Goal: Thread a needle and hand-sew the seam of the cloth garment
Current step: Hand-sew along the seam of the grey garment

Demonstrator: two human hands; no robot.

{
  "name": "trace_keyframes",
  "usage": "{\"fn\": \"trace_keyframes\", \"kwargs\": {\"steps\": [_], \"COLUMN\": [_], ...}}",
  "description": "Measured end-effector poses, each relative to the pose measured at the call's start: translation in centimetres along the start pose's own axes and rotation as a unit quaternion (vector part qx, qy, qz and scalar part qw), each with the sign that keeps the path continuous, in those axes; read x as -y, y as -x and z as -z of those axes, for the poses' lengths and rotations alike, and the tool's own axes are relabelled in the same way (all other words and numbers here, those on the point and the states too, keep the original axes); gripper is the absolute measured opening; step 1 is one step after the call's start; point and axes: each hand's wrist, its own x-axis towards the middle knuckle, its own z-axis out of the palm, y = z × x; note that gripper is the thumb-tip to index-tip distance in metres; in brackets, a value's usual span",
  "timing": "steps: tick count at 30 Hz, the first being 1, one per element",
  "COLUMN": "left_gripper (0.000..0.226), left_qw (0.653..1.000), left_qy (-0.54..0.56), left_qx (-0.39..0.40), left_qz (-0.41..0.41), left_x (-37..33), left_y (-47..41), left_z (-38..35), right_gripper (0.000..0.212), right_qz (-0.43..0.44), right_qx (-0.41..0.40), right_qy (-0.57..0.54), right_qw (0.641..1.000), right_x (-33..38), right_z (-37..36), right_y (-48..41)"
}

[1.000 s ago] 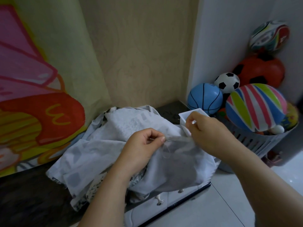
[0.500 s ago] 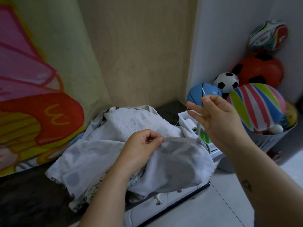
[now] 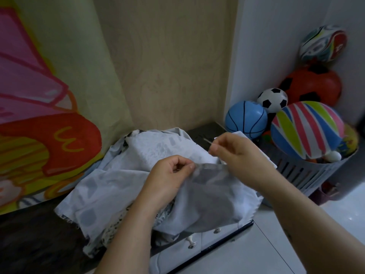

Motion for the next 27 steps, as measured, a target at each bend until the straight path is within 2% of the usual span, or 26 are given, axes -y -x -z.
{"fn": "trace_keyframes", "kwargs": {"steps": [6, 11, 18, 21, 27], "left_gripper": [0.011, 0.013, 0.023, 0.02, 0.017], "left_qw": [1.0, 0.999, 0.999, 0.999, 0.999], "left_qy": [0.004, -0.005, -0.012, -0.02, -0.035], "left_qx": [0.0, 0.031, 0.033, 0.035, 0.02], "left_qz": [-0.012, -0.014, -0.013, -0.014, -0.018], "left_x": [-0.3, -0.1, 0.2, 0.2, 0.4], "left_y": [0.2, 0.2, 0.2, 0.3, 0.2], "left_z": [0.1, -0.2, 0.1, 0.1, 0.1], "right_gripper": [0.017, 0.015, 0.01, 0.007, 0.008], "right_qz": [0.053, 0.052, 0.066, 0.061, 0.051], "right_qx": [-0.058, -0.059, 0.049, 0.098, 0.141], "right_qy": [0.19, 0.148, 0.148, 0.164, 0.153], "right_qw": [0.979, 0.986, 0.986, 0.98, 0.977], "right_x": [-0.6, -1.6, -2.3, -2.3, -2.4], "right_z": [-2.9, -2.5, -0.8, -0.4, 0.5], "right_y": [1.0, 0.0, -0.5, -0.5, -0.5]}}
